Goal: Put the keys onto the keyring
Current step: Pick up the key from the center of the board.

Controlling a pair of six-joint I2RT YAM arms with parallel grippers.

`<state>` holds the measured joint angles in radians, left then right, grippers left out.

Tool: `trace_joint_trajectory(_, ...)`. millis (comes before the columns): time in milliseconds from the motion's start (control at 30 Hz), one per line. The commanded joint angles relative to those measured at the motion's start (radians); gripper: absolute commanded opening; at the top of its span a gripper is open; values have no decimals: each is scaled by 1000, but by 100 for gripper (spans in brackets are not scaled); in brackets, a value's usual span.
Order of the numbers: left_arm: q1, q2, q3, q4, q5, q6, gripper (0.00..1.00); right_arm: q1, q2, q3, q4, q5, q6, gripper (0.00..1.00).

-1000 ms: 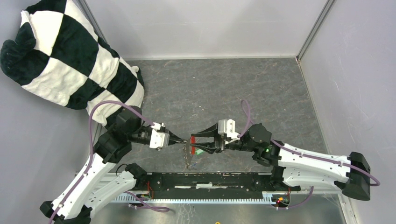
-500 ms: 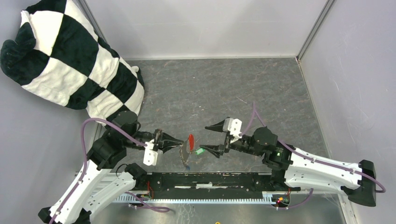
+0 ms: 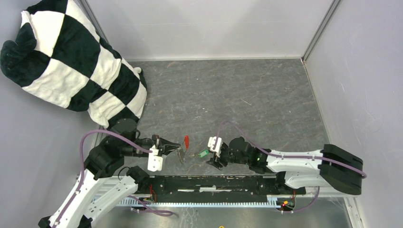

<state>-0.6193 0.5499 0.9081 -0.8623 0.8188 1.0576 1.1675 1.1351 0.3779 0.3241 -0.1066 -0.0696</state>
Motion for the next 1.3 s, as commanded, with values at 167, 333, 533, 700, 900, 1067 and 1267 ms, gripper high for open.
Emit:
trace_joint_trajectory(167, -3, -34, -29, 21, -21, -122, 2, -26, 218, -31, 413, -90, 5, 52)
trace_joint_trajectory(333, -3, -37, -28, 27, -11, -143, 2, -35, 325, -5, 482, -138, 0, 45)
trace_joint_trajectory(533, -3, -39, -18, 33, 2, -152, 2, -52, 387, 11, 526, -128, -2, 42)
trace_joint_trajectory(700, -3, -44, -15, 34, 12, -167, 2, -67, 436, 31, 547, -124, -4, 40)
trace_joint_trajectory(900, -3, -45, -8, 33, 8, -174, 2, -73, 491, 64, 536, -158, 11, 38)
trace_joint_trajectory(1067, -3, -44, 3, 32, 17, -181, 2, -76, 513, 75, 523, -151, 8, 36)
trace_joint_trajectory(1267, -3, -44, 16, 33, 23, -191, 2, -79, 553, 96, 510, -146, 3, 32)
